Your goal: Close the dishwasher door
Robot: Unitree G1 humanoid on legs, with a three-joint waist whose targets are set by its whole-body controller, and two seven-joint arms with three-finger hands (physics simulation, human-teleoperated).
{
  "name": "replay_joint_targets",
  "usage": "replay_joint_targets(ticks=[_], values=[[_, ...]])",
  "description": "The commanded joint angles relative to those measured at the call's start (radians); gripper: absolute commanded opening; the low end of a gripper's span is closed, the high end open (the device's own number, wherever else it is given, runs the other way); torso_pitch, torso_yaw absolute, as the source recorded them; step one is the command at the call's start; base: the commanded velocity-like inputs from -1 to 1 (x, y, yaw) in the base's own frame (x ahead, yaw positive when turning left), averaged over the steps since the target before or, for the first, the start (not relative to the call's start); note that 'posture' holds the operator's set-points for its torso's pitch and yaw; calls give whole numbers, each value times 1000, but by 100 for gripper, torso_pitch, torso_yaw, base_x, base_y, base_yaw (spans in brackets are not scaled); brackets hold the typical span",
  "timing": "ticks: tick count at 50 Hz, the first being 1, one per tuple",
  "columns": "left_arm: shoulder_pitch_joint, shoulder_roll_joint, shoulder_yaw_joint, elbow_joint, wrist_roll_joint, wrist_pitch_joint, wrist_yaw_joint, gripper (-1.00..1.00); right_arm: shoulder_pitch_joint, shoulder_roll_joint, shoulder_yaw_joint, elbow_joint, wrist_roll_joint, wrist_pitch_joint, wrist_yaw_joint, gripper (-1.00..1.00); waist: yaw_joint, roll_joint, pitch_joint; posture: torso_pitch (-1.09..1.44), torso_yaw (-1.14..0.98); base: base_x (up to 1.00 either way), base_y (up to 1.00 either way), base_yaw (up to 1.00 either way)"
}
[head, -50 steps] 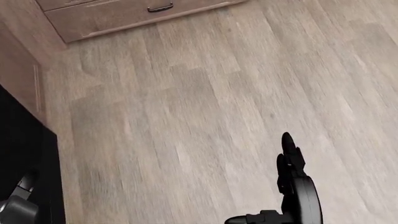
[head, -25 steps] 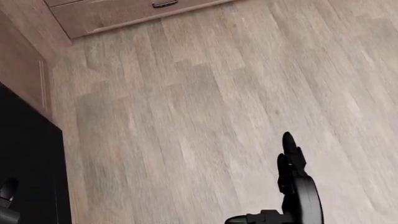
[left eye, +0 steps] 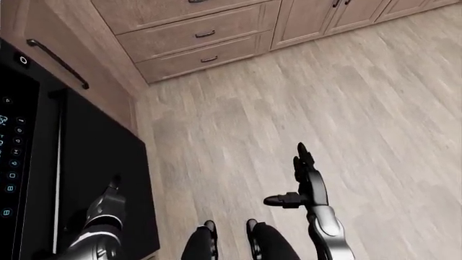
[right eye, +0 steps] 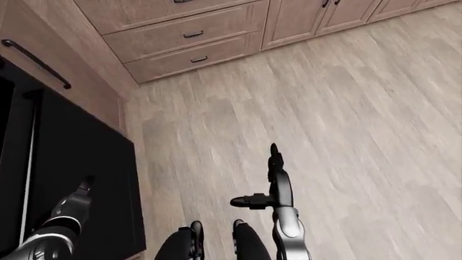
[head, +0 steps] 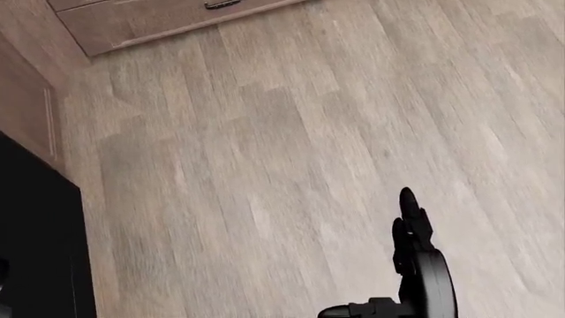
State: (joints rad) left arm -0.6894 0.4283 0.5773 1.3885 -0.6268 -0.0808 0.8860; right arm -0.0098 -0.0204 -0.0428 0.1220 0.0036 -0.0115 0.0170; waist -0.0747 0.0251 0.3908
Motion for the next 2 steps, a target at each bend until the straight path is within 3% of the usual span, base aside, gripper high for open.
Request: replay_joint_targets(ticks=[1,2], values=[[10,45,7,-8,10,-37,50,100,-4,-2,-1,-41,3,-26,1,100,11,10,-32,64,0,0,0,0],[10,47,7,-8,9,-37,50,100,-3,-2,-2,-42,4,-26,2,100,11,10,-32,64,0,0,0,0]])
